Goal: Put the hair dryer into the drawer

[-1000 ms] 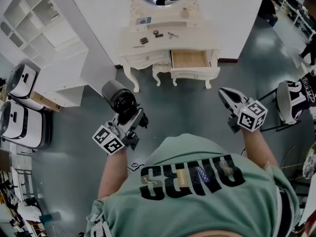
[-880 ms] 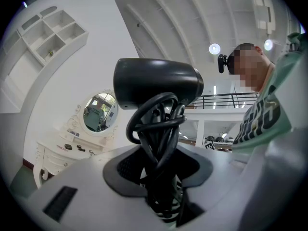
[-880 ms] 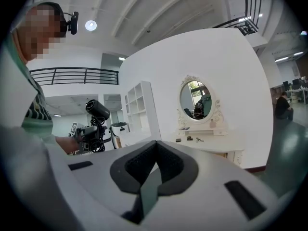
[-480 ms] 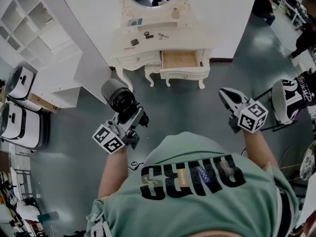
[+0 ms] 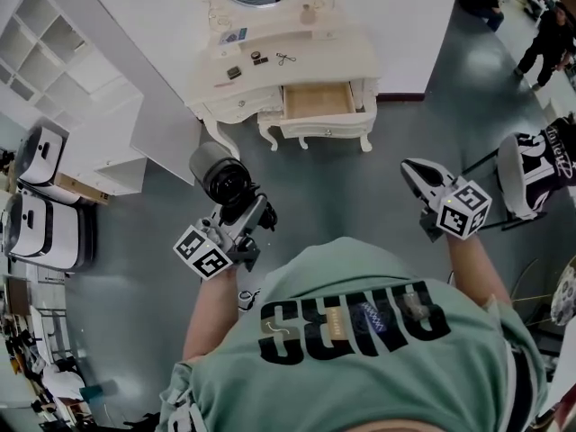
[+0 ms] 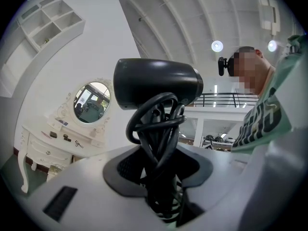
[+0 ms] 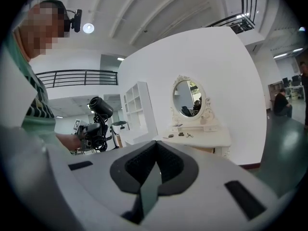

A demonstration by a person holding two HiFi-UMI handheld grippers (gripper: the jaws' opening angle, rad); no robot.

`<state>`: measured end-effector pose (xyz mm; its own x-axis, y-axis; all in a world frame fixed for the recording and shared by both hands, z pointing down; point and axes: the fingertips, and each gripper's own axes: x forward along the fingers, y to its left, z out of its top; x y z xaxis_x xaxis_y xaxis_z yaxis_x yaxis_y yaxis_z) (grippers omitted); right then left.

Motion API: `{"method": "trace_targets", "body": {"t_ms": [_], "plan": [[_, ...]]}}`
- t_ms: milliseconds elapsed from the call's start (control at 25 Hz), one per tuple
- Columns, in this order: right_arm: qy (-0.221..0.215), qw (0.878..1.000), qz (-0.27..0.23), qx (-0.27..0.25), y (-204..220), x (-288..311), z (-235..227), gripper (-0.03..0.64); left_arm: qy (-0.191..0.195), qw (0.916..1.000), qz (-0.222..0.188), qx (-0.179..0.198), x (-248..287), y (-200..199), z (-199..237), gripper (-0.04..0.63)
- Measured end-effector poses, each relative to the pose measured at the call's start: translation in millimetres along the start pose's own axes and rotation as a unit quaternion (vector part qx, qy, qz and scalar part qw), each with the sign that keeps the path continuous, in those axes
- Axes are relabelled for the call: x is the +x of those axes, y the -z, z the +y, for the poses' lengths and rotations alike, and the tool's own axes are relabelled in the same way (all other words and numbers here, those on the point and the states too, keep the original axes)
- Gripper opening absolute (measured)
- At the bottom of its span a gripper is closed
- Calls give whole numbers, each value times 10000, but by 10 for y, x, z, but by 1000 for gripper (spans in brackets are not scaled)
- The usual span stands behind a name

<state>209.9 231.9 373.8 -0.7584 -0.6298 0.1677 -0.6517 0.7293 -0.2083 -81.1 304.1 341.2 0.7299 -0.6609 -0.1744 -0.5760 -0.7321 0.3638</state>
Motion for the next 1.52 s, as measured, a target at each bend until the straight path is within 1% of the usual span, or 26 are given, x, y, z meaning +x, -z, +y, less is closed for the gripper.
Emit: {"method": "trace_targets", "body": {"t_ms": [240,400,520,720,920,1040,1280,1400,1520], "plan": [[-32,9999,138,36,84,342,-49,-6,13,10000,29,-89,49,-25,368,162],[94,9997,203,-2,42,745,-108,-6,191,9998,94,-35,74,-97,792,162],[213,9994,248,-87,-60,1195,-112,-6,367,9993,83,-58,93,-251,1266,163],[361,9988,241,-230,-414,2055,-48,-6,566,9983,68,-146,138,-750,2174,161],[471,9985,150,-242,-690,2924,-69,-6,743,9968,272,53,170,-1153,2987,161],[502,9982,226,-218,-752,3375,-102,-6,802,9962,348,13,226,-1296,3398,162],[591,9973,403,-134,-805,3941,-388,-6,836,9953,446,-205,441,-1340,4023,161],[626,9968,494,-66,-822,4072,-617,-6,795,9952,485,-302,618,-1312,4211,161],[600,9967,542,-20,-827,4130,-914,-6,770,9950,557,-309,875,-1240,4296,161]]}}
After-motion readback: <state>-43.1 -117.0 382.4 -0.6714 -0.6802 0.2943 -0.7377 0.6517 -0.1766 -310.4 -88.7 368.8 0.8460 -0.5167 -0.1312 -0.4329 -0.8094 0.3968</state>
